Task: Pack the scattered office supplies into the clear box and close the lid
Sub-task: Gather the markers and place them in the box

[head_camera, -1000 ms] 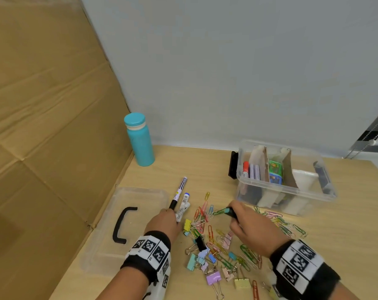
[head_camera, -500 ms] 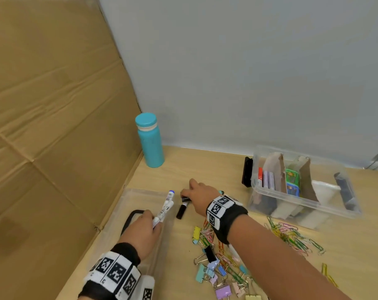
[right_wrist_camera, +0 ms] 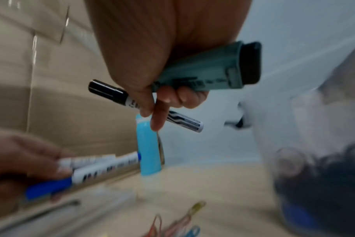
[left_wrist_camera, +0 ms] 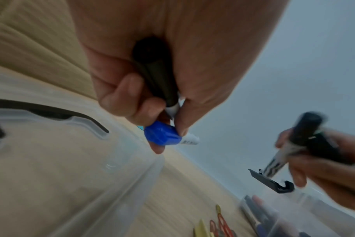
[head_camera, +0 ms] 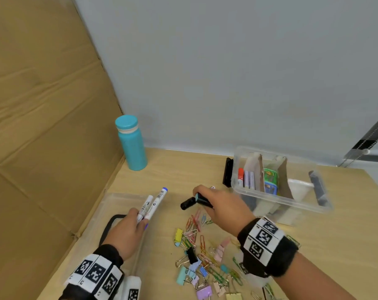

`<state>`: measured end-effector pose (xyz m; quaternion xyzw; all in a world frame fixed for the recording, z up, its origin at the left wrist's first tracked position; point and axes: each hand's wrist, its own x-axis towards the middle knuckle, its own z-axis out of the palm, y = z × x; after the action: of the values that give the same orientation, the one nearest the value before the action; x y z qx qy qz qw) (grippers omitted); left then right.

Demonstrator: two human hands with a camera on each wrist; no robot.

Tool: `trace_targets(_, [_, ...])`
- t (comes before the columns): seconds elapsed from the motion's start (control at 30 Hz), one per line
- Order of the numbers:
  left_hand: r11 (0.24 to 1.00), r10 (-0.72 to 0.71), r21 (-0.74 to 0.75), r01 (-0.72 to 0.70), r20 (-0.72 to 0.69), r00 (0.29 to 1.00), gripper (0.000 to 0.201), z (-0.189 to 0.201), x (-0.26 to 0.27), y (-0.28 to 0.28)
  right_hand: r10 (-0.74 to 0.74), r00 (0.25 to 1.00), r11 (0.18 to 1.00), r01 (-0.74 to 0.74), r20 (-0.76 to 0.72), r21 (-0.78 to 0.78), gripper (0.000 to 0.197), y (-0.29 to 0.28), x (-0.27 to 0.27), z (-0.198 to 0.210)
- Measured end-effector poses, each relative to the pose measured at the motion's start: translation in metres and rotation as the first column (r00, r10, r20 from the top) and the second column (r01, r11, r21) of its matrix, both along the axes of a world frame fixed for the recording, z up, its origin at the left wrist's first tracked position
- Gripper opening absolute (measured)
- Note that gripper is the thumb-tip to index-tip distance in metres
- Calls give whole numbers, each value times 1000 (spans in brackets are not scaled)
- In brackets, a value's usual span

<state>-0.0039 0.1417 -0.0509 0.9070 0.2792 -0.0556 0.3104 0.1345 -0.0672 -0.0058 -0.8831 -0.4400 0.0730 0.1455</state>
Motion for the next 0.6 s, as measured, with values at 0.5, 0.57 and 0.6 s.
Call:
trace_targets(0.5, [991, -127, -41, 130, 65, 990, 17, 8, 22, -53, -256, 950, 864, 309, 180, -397, 31, -50, 95, 35])
trace_targets(0.57, [992, -123, -32, 125, 62, 990, 17, 9, 19, -53, -246, 954, 844, 298, 170, -447, 32, -48, 98, 35])
trace_targets(0.6, [992, -120, -30, 122, 63, 991, 17, 9, 17, -53, -257, 952, 853, 305, 169, -423, 33, -49, 98, 34])
